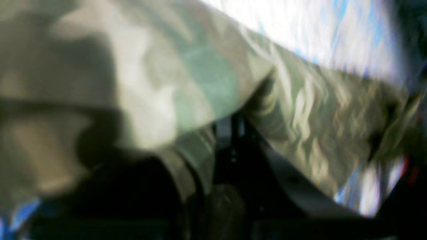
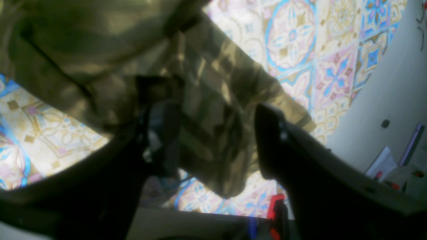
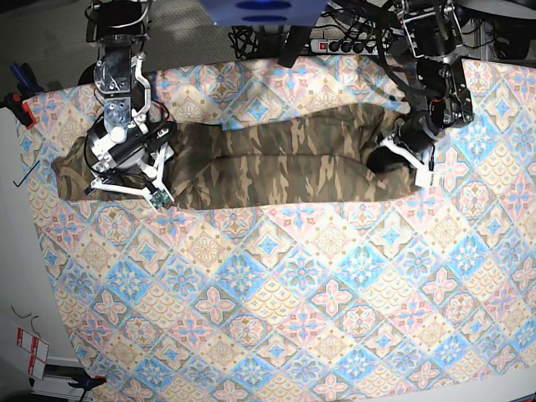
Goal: Fold the T-shirt properly
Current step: 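Lift the held end with the left gripper and fold it toward the right gripper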
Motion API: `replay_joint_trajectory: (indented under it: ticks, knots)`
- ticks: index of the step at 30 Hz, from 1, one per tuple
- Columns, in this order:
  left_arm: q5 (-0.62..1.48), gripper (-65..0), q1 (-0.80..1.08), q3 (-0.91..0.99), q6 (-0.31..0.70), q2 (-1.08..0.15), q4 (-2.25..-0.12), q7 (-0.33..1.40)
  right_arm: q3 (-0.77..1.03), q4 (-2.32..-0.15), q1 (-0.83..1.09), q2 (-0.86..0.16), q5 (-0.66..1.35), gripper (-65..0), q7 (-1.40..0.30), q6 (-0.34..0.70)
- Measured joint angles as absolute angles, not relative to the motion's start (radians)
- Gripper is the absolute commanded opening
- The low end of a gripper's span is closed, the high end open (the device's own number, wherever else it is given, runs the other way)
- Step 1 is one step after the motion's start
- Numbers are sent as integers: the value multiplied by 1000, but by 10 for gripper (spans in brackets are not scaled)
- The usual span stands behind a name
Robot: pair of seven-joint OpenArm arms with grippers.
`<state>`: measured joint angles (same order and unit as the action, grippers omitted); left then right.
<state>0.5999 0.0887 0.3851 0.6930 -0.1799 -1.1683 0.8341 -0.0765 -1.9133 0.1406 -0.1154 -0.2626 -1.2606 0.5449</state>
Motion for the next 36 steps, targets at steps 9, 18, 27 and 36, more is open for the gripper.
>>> replay_joint_trajectory:
  ticks: [9, 18, 27, 36]
  knots:
    - [591, -650, 89, 382, 692, -154, -1494, 948, -72, -1913, 139, -115, -263, -303, -1265, 545]
    - [580, -650, 89, 191, 690, -123, -1578, 944, -72, -1913, 139, -116, -262, -303, -1264, 545]
    - [575, -650, -8, -10, 688, -42, -1575, 949, -72, -1913, 139, -115, -262, -303, -1264, 545]
    - [454, -650, -150, -246, 641, 60, -1336, 892, -71, -1913, 143, -115, -262, -303, -1264, 545]
